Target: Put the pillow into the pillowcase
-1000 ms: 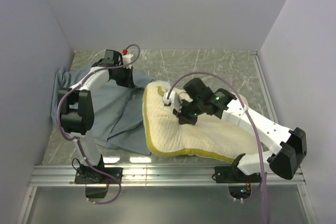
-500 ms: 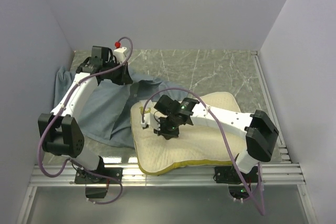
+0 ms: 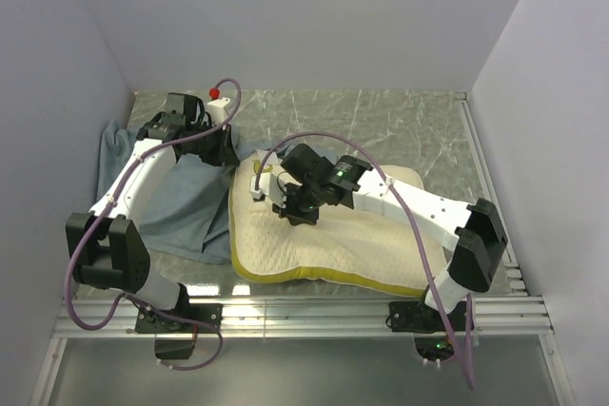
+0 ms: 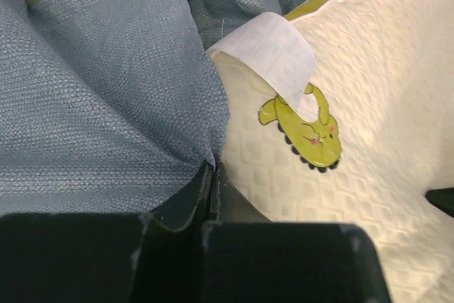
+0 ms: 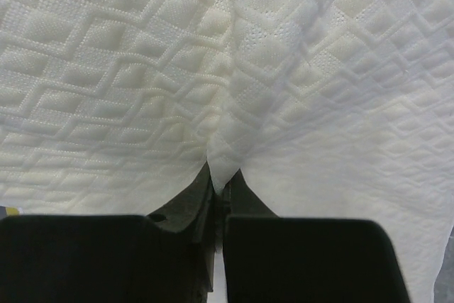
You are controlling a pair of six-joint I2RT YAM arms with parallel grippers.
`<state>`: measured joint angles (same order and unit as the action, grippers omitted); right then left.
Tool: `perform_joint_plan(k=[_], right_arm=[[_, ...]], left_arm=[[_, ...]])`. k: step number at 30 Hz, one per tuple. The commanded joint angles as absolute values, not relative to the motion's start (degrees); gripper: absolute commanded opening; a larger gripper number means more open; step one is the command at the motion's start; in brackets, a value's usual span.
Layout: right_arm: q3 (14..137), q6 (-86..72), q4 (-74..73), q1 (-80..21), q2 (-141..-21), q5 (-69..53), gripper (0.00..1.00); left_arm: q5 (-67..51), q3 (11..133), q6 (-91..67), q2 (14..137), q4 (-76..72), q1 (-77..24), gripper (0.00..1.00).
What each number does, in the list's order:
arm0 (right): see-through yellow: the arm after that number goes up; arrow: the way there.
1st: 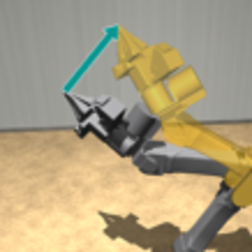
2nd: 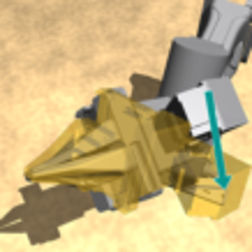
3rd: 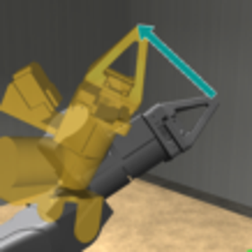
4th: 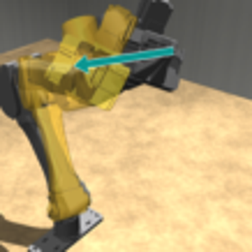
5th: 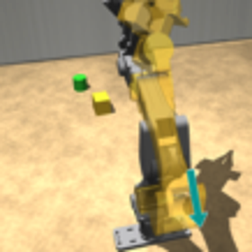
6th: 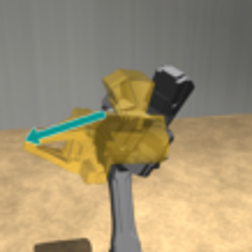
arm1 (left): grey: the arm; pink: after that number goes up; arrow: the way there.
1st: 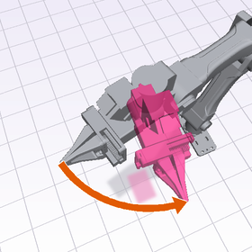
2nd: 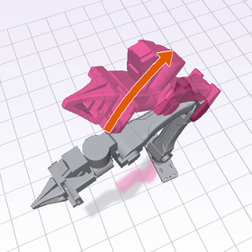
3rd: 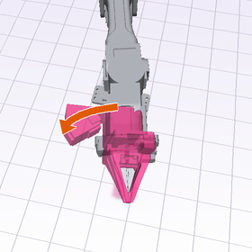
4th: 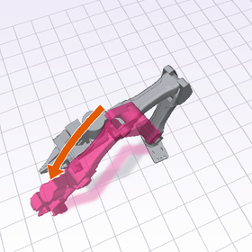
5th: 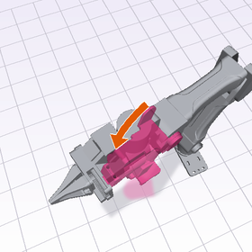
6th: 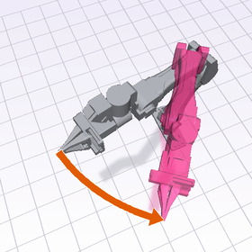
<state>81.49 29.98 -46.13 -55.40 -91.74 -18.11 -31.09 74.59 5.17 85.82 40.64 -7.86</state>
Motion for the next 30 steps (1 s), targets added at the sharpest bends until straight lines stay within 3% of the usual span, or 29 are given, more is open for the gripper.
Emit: perform_joint_plan(k=[1,7,17,30], right_arm=[[83.67,31.99,-44.39,-55.9,-94.21,-18.81,0.0],[84.28,33.22,-40.97,-54.94,-97.73,-14.95,0.0],[97.81,29.53,-38.15,-49.13,-100.28,-11.96,0.0],[96.15,22.52,-24.35,-48.52,-115.57,-0.88,0.0]], left_arm=[[-34.54,77.08,6.15,84.11,41.57,-8.0,0.01],[-37.43,79.19,7.03,83.85,43.68,-8.0,0.01],[-38.67,77.87,8.88,81.91,46.93,-8.0,0.01],[-35.51,78.22,8.26,88.41,44.04,-6.95,0.09]])
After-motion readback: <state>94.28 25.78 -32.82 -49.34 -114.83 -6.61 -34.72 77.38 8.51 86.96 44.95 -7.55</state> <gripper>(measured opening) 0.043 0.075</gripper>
